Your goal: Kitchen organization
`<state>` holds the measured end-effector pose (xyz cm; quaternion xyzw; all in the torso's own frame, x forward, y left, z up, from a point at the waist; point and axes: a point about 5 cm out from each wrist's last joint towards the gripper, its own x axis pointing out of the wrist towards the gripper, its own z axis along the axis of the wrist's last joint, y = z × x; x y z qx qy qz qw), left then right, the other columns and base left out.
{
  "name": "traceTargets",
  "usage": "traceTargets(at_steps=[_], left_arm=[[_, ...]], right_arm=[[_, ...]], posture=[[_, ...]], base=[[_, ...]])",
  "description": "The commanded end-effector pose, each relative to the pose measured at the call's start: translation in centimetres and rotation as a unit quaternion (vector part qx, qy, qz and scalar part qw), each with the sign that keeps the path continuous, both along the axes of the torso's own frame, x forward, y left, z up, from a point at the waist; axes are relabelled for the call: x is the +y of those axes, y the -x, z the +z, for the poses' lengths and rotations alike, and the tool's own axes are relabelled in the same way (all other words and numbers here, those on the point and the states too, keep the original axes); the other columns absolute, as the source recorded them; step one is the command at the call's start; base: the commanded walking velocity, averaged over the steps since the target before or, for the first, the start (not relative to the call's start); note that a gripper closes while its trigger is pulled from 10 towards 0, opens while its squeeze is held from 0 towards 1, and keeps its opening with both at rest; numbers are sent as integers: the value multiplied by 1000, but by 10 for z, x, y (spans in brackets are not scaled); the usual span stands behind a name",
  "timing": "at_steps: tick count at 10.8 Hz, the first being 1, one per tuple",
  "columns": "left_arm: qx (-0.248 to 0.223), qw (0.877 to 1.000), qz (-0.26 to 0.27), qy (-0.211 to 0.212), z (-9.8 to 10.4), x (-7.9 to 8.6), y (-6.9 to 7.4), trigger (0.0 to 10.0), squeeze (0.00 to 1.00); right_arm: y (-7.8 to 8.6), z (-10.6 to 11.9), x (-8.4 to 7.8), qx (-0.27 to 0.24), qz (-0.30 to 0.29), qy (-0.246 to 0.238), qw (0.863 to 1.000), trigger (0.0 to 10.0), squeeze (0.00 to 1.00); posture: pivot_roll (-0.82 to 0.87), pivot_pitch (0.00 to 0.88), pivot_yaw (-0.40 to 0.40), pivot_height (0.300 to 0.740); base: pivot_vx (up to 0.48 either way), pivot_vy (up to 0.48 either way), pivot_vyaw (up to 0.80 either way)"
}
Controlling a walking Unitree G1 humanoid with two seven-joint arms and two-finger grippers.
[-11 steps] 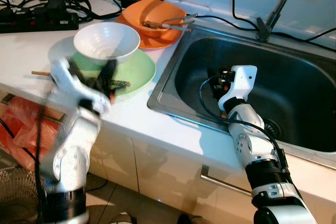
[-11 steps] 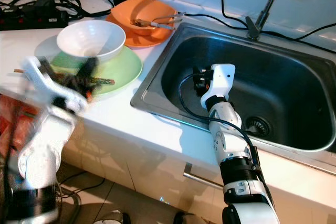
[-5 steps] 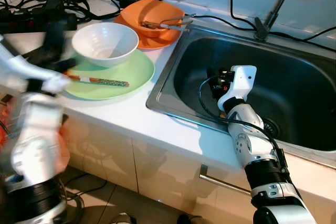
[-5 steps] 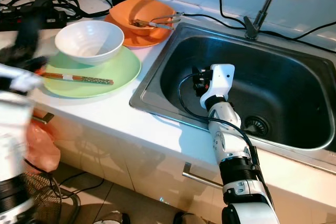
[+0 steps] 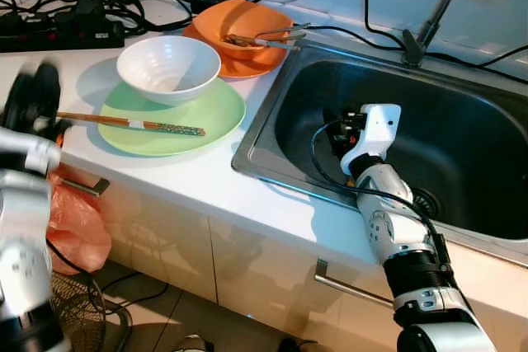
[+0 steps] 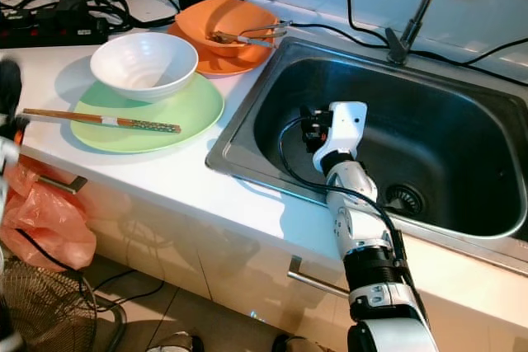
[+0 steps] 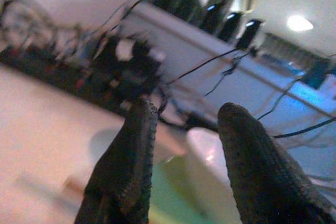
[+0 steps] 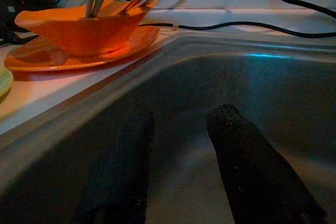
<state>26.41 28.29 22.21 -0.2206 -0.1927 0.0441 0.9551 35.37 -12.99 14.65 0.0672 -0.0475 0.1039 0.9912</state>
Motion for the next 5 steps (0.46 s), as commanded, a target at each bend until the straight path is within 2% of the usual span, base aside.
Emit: traceTargets(at_steps=[1, 2, 3, 4, 5], left_arm=[[6, 1000, 3, 15, -6, 2, 0, 10000, 1000], [30, 999, 3, 11, -15, 0, -1, 10000, 1000], [89, 992, -7, -87, -23, -11, -8, 10000, 1000], [102, 981, -35, -163, -21, -23, -11, 10000, 1000], [101, 977, -49, -183, -18, -27, -11, 10000, 0]], right_arm=[[-1, -1, -1, 3, 2, 5, 1000, 10000, 0], [-1, -1, -1, 3, 4, 6, 1000, 10000, 0], [-1, -2, -1, 4, 5, 6, 1000, 10000, 0], [-1, -2, 0, 5, 6, 6, 1000, 10000, 0], [-1, -2, 0, 5, 6, 6, 1000, 10000, 0]], posture=[[97, 94, -72, 740], [96, 93, -73, 740], [94, 91, -71, 740], [95, 89, -69, 740], [96, 88, -69, 740]], base=[[0, 0, 0], [0, 0, 0], [0, 0, 0], [0, 0, 0], [0, 0, 0]])
